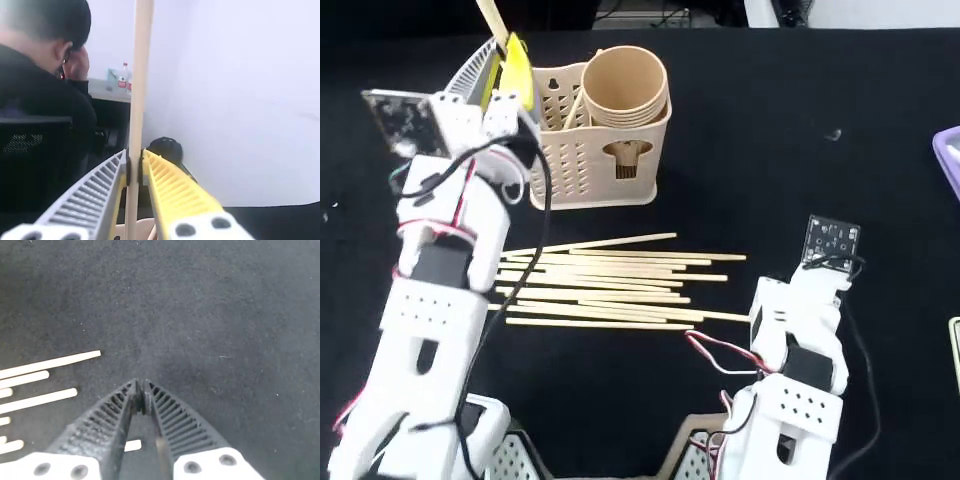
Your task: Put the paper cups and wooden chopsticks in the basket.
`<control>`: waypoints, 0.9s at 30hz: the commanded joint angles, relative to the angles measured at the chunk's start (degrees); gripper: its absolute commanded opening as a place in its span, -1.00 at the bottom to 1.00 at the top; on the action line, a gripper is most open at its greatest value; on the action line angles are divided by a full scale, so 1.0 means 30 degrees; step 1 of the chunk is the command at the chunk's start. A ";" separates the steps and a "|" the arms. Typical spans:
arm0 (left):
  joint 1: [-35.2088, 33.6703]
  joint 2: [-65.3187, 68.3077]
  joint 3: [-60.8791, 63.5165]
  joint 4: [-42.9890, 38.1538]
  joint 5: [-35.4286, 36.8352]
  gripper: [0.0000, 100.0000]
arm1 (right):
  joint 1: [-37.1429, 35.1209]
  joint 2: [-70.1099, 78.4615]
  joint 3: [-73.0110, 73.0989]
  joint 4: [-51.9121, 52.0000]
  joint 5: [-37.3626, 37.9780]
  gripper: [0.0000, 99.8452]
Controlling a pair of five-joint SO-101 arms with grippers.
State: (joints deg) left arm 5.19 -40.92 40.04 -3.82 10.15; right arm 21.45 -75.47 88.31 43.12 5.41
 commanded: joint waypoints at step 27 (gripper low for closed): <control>-0.0278 0.4425 -0.5582 0.6769 0.0264 -0.62 | -0.0264 -0.0278 -0.0132 -0.0440 0.0029 -0.97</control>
State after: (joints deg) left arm 4.84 -26.86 30.29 12.70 10.59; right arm 21.45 -75.47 88.31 43.12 5.41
